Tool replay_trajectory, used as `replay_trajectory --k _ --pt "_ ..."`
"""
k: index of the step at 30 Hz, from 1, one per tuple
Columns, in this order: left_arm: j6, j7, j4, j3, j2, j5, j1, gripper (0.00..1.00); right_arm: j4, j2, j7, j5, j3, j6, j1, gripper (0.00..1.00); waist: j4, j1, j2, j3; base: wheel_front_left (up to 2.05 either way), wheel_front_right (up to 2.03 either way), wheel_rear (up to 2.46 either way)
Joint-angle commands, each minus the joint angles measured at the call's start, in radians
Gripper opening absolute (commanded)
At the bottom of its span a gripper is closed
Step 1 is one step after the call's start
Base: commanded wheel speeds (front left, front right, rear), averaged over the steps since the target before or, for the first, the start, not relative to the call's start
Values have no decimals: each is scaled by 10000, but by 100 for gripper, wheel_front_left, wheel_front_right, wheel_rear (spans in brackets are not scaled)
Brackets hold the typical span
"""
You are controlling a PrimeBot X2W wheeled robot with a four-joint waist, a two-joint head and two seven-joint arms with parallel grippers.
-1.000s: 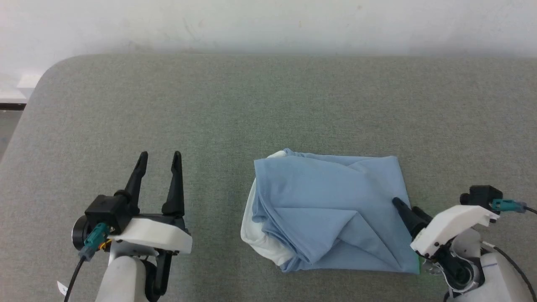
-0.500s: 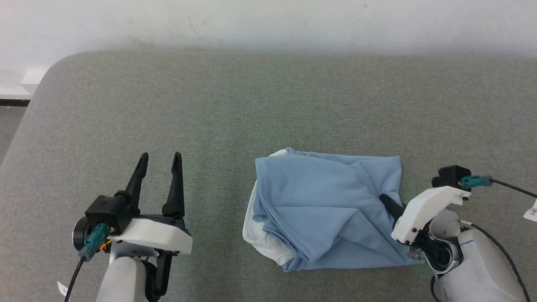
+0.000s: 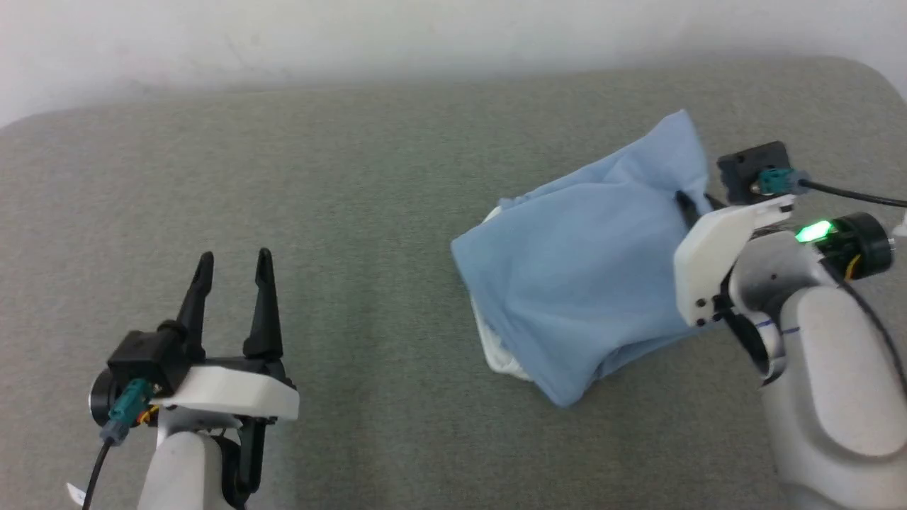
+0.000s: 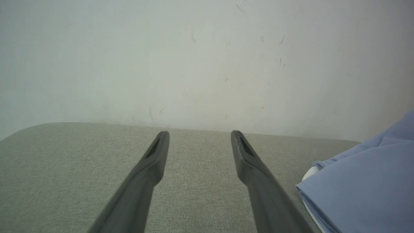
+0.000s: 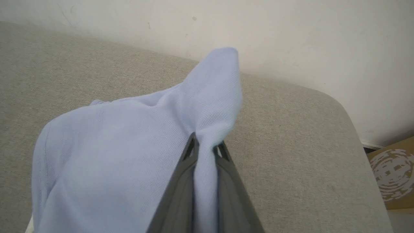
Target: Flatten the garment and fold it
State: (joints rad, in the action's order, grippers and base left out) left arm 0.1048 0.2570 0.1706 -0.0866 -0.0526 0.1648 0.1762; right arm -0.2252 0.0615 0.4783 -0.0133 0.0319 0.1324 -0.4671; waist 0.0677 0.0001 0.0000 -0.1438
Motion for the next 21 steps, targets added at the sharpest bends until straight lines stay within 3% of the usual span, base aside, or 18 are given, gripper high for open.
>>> replay_trajectory --k 1,9,13,21 --pt "57 47 -120 -81 -13 -110 191 100 109 304 99 -153 -109 -17 -225 0 851 -1 0 -482 0 0 0" --pt "105 47 -517 -230 -166 -334 623 100 -516 1571 -113 -492 -698 -17 -865 0 1773 -1 0 -1337 0 0 0" --pt "117 47 -761 -335 -405 -464 813 100 -1229 2213 -757 -840 -991 -17 -1407 0 2211 -1 0 -1951 0 0 0" --pt "83 45 -1133 -117 -647 -738 1196 100 -2806 3107 -2072 -1900 -2125 -17 -2536 0 2392 -1 0 -3059 0 0 0"
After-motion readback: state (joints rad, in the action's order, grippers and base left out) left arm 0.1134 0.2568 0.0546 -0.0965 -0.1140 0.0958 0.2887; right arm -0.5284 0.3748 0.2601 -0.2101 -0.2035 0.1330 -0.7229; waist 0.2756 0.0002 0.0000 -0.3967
